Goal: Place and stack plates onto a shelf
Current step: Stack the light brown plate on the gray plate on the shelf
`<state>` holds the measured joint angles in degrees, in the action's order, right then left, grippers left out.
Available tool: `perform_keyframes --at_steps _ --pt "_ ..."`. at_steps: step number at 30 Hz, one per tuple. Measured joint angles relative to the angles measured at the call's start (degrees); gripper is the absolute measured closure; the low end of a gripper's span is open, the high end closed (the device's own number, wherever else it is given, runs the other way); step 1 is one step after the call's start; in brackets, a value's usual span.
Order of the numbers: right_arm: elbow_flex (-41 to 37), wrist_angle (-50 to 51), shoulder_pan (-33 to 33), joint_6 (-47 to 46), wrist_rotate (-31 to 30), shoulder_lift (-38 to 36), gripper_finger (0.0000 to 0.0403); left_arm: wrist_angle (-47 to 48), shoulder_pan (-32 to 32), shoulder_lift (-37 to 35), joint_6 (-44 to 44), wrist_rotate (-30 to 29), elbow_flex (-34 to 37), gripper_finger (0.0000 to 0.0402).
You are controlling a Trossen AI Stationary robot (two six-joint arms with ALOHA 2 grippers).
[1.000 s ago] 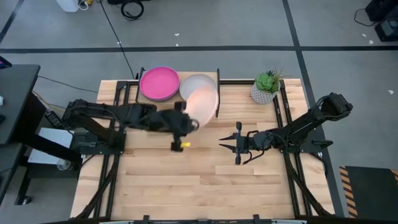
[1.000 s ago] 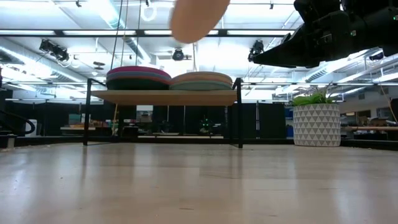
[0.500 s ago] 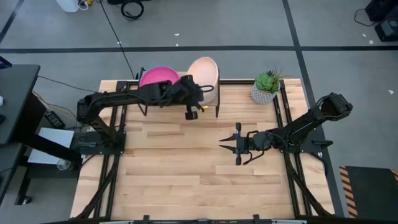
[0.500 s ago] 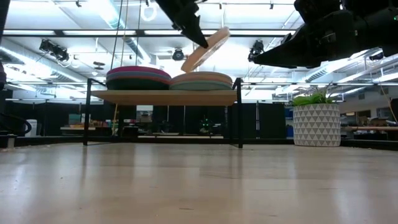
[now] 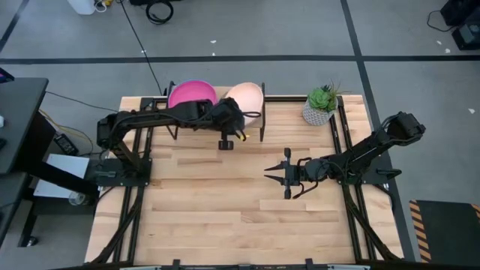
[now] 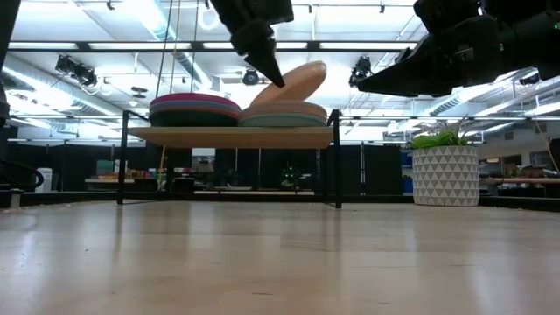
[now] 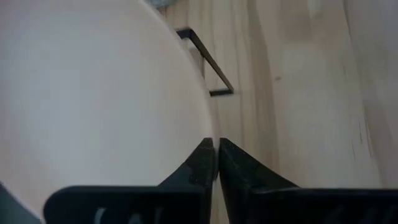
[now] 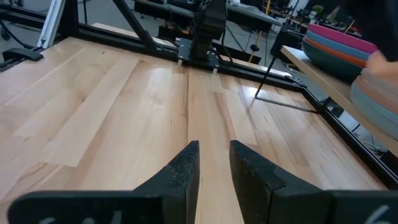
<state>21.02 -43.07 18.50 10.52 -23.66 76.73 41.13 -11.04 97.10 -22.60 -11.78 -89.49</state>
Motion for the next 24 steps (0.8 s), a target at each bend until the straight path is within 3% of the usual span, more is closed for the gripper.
perform_keyframes --at_steps 18,24 --pt "0.0 0.0 0.0 0.0 0.8 0.0 0.0308 3.1 0.0 0.0 -1.2 -2.2 -0.2 0.0363" --pt "0.0 0.2 0.0 0.0 0.8 0.0 0.0308 3.5 0.9 0.0 -2.3 -3.1 -4.3 0.0363"
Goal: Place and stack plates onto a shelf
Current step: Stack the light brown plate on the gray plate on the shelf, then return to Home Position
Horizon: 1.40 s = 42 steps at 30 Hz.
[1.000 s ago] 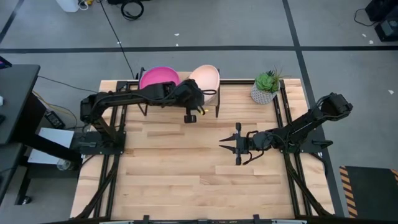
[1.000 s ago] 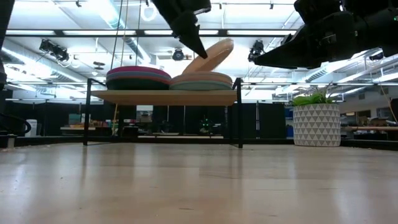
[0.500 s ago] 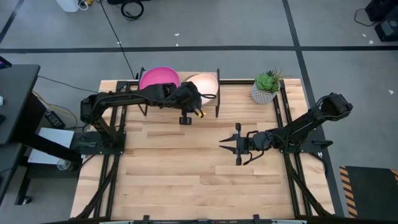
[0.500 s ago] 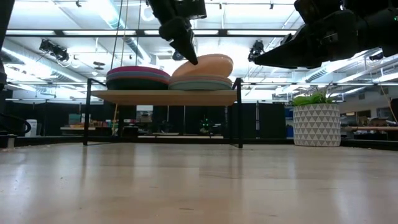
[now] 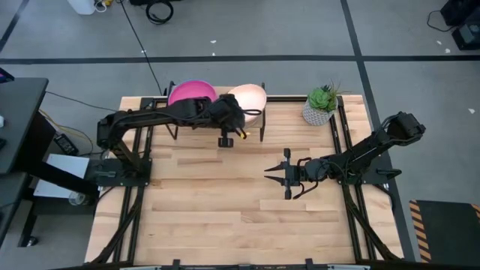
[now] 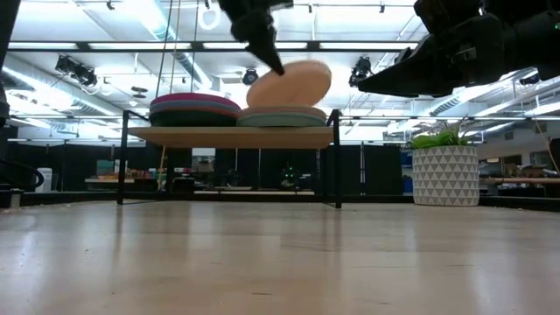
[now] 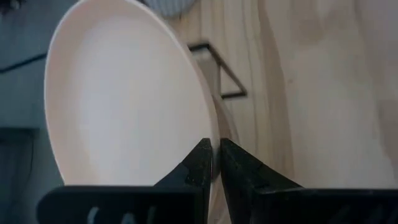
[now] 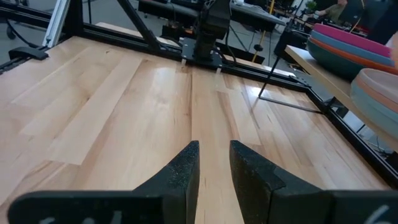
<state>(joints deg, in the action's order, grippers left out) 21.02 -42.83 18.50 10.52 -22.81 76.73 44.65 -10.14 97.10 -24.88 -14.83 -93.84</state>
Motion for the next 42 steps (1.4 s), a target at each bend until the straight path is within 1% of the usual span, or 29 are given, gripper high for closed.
perform_keyframes --at_steps 4,10,13,17,20,26,29,31,33,35,37,40,42 --pt "0.0 0.0 0.0 0.0 0.0 0.0 0.0308 0.4 0.7 0.0 -0.2 1.0 -2.0 0.0363" --pt "0.0 0.0 0.0 0.0 0.0 0.0 0.0308 7.7 -0.6 0.5 2.7 -0.2 -1.9 0.0363" --pt "0.0 0.0 0.0 0.0 0.0 0.0 0.0308 7.1 -0.9 0.5 3.2 -0.9 -1.1 0.0363" --pt "0.0 -0.3 0.0 0.0 0.0 0.0 0.0308 6.9 -0.4 0.5 0.8 -1.1 -1.0 0.0357" --pt "0.0 -0.3 0.0 0.0 0.0 0.0 0.0308 6.2 -0.2 0.5 0.8 -1.1 -1.0 0.0332" --pt "0.0 -0.1 0.0 0.0 0.0 0.0 0.0308 5.8 -0.7 0.5 2.1 -1.1 -0.9 0.0261" --pt "0.0 0.0 0.0 0.0 0.0 0.0 0.0308 4.1 -0.5 0.5 1.8 -1.1 -0.9 0.024" --pt "0.0 0.0 0.0 0.1 0.0 0.0 0.0308 3.1 -0.1 0.5 1.5 -0.1 -0.9 0.0236" --pt "0.0 0.0 0.0 0.1 0.0 0.0 0.0308 2.4 0.2 0.5 1.4 2.6 -0.9 0.0236" --pt "0.0 0.0 0.0 0.1 0.0 0.0 0.0308 2.3 0.6 0.5 1.6 7.5 -0.9 0.0238" --pt "0.0 0.0 0.0 0.1 0.0 0.0 0.0308 2.3 1.0 0.5 2.6 15.0 -0.9 0.024" --pt "0.0 0.1 0.0 0.1 0.0 0.0 0.0308 2.5 2.0 0.5 4.2 28.7 -0.9 0.0241" --pt "0.0 0.1 0.0 0.2 0.0 0.0 0.0308 2.8 3.1 0.4 4.9 35.5 -0.7 0.0241"
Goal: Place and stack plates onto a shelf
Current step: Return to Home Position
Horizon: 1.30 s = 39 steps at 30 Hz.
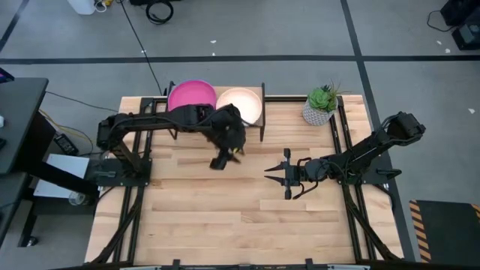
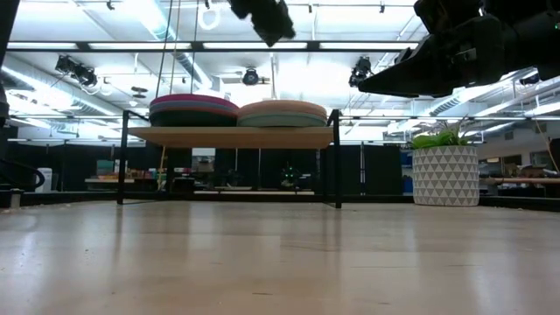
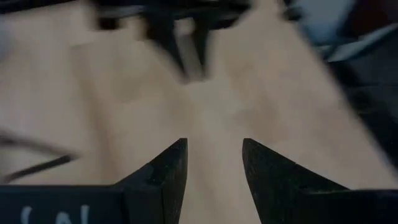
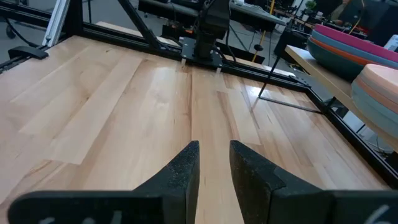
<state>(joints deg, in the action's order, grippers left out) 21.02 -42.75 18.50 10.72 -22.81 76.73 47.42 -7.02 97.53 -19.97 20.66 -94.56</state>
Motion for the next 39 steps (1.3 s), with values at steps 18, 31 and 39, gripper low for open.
perform_keyframes --at_steps 18,31,39 --pt "0.0 1.0 0.0 -0.4 -4.4 0.0 0.0308 -6.5 7.3 -2.1 18.0 3.2 31.0 0.0242" --pt "0.0 4.2 -0.4 -4.3 -2.8 -11.9 0.0308 -27.7 10.5 -15.1 12.0 -4.6 48.3 0.0269" --pt "0.1 17.8 -5.4 -9.4 -0.4 -24.9 0.0316 -40.3 9.6 -30.8 6.1 -12.7 59.0 0.0285"
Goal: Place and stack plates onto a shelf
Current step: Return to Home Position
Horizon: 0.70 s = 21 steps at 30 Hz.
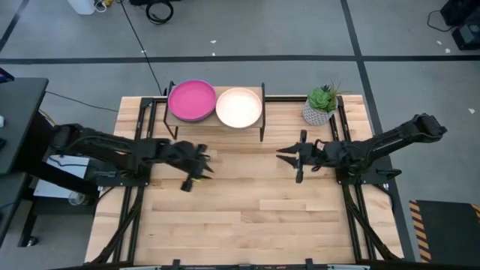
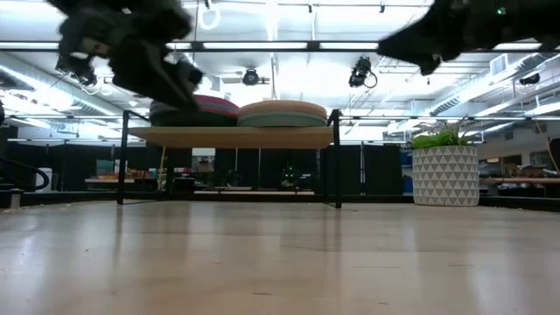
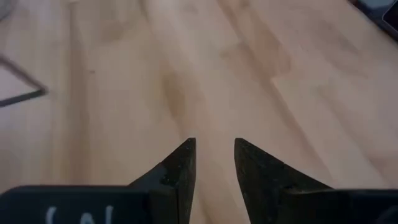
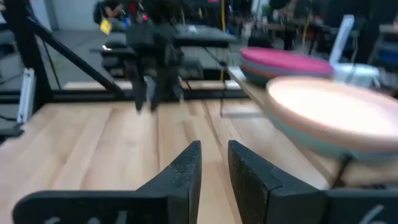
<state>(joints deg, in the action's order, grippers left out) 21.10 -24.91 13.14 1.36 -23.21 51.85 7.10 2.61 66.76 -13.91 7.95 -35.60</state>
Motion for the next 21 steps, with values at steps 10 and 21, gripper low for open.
perform_keyframes --at_steps 10,21 --pt "0.0 9.0 -4.1 -5.6 0.7 -11.8 0.033 -12.5 0.5 -16.0 1.6 -4.4 14.3 0.0286" --pt "-0.2 18.4 -4.2 -9.8 -2.5 -21.9 0.0332 -17.9 1.6 -30.2 4.5 -10.9 24.9 0.0286"
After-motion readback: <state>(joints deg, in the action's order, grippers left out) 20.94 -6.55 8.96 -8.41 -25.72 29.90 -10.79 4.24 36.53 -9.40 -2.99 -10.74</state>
